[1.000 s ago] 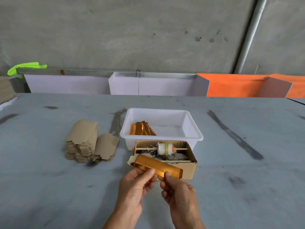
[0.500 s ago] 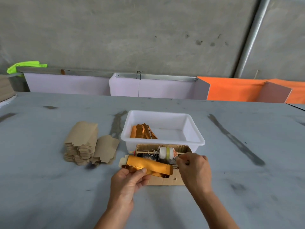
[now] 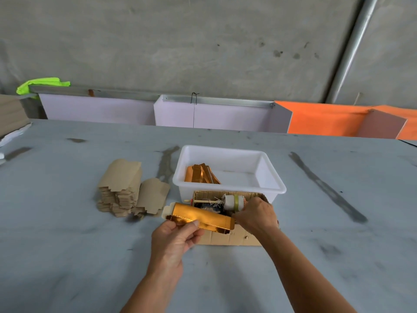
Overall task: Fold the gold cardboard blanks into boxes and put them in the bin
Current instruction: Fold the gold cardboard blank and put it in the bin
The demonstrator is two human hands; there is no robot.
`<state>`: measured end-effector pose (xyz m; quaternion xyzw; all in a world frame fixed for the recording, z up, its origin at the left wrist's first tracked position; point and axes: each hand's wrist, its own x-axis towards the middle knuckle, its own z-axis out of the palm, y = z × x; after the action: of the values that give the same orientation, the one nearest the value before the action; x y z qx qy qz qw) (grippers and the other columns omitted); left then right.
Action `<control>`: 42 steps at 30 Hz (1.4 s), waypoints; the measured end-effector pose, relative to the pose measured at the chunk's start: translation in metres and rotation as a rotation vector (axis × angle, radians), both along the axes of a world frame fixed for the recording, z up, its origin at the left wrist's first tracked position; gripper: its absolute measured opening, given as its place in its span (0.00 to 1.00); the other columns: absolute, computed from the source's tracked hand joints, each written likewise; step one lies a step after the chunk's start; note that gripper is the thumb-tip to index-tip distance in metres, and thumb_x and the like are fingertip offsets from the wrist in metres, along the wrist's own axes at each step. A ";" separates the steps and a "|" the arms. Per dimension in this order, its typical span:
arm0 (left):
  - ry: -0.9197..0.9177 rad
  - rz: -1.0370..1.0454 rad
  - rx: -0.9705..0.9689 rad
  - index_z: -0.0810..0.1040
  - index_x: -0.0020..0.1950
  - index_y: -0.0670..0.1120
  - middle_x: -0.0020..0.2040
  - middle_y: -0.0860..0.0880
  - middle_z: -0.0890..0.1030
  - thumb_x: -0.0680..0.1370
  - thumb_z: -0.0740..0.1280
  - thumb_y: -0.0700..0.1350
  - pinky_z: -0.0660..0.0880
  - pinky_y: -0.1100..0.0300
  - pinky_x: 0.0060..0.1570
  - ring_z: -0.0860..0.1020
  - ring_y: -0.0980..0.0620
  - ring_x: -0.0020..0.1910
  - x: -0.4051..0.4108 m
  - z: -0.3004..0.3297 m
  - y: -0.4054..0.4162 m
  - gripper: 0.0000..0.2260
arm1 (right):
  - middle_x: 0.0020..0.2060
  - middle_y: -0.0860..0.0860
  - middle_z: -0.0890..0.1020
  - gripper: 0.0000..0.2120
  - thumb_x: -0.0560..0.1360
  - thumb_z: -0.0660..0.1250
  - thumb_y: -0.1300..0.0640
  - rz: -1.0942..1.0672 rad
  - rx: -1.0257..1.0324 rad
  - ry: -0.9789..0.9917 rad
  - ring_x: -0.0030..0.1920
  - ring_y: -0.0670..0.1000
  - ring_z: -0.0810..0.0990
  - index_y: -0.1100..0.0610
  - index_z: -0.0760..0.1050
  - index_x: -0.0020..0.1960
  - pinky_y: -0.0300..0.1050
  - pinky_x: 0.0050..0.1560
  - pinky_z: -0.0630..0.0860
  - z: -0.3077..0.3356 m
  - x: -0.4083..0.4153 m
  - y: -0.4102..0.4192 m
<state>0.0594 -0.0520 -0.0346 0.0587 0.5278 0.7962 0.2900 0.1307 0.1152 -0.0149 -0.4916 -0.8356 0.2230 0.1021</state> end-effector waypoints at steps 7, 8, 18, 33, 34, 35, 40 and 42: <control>-0.009 0.007 -0.019 0.78 0.43 0.36 0.34 0.41 0.83 0.70 0.70 0.31 0.79 0.62 0.31 0.82 0.48 0.31 0.001 -0.002 0.001 0.04 | 0.35 0.49 0.74 0.09 0.68 0.68 0.60 -0.055 -0.009 0.074 0.48 0.54 0.79 0.55 0.67 0.39 0.48 0.46 0.78 -0.004 -0.002 0.002; -0.009 0.007 -0.023 0.78 0.43 0.36 0.34 0.41 0.83 0.70 0.70 0.31 0.79 0.62 0.31 0.82 0.48 0.31 0.001 -0.003 0.000 0.04 | 0.33 0.49 0.73 0.11 0.68 0.68 0.60 -0.053 -0.011 0.076 0.47 0.54 0.79 0.54 0.65 0.36 0.48 0.47 0.78 -0.003 -0.002 0.002; -0.013 0.011 -0.052 0.79 0.44 0.37 0.36 0.42 0.83 0.71 0.70 0.31 0.79 0.60 0.32 0.82 0.47 0.33 0.000 -0.008 -0.003 0.04 | 0.32 0.48 0.73 0.13 0.69 0.68 0.58 -0.094 -0.071 0.100 0.45 0.53 0.79 0.52 0.64 0.35 0.46 0.45 0.75 0.000 -0.003 0.000; 0.205 -0.134 -0.102 0.81 0.44 0.43 0.39 0.45 0.85 0.71 0.72 0.34 0.77 0.60 0.40 0.83 0.50 0.40 0.014 0.000 0.018 0.05 | 0.48 0.57 0.81 0.11 0.71 0.70 0.63 -0.030 -0.241 0.167 0.48 0.54 0.80 0.63 0.77 0.53 0.45 0.48 0.80 0.024 -0.004 0.006; 0.234 -0.138 -0.111 0.81 0.44 0.43 0.39 0.46 0.85 0.71 0.72 0.35 0.77 0.61 0.40 0.83 0.51 0.40 0.012 0.001 0.019 0.05 | 0.47 0.57 0.81 0.10 0.71 0.70 0.64 -0.045 -0.253 0.185 0.48 0.54 0.80 0.63 0.78 0.52 0.47 0.50 0.80 0.024 -0.003 0.007; 0.250 -0.141 -0.109 0.81 0.45 0.44 0.40 0.46 0.85 0.71 0.72 0.35 0.77 0.62 0.41 0.83 0.52 0.41 0.010 0.002 0.020 0.06 | 0.45 0.57 0.81 0.08 0.72 0.69 0.64 -0.058 -0.266 0.209 0.46 0.53 0.81 0.63 0.78 0.51 0.48 0.50 0.81 0.024 -0.002 0.008; 0.245 -0.155 -0.051 0.81 0.48 0.41 0.43 0.46 0.85 0.70 0.73 0.35 0.77 0.62 0.44 0.83 0.50 0.46 0.000 0.001 0.024 0.08 | 0.38 0.51 0.77 0.03 0.73 0.70 0.63 -0.081 -0.342 0.370 0.37 0.49 0.77 0.59 0.77 0.45 0.45 0.44 0.80 0.019 0.004 0.005; 0.225 -0.154 -0.019 0.81 0.48 0.40 0.44 0.43 0.85 0.68 0.73 0.35 0.78 0.59 0.45 0.83 0.47 0.46 -0.003 0.000 0.024 0.09 | 0.37 0.52 0.79 0.04 0.72 0.71 0.63 -0.099 -0.370 0.471 0.37 0.49 0.77 0.58 0.77 0.40 0.46 0.42 0.79 0.016 0.006 0.002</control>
<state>0.0561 -0.0276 -0.0350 0.1850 0.5585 0.7548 0.2898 0.1371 0.1168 0.0016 -0.4767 -0.7091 0.4741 0.2123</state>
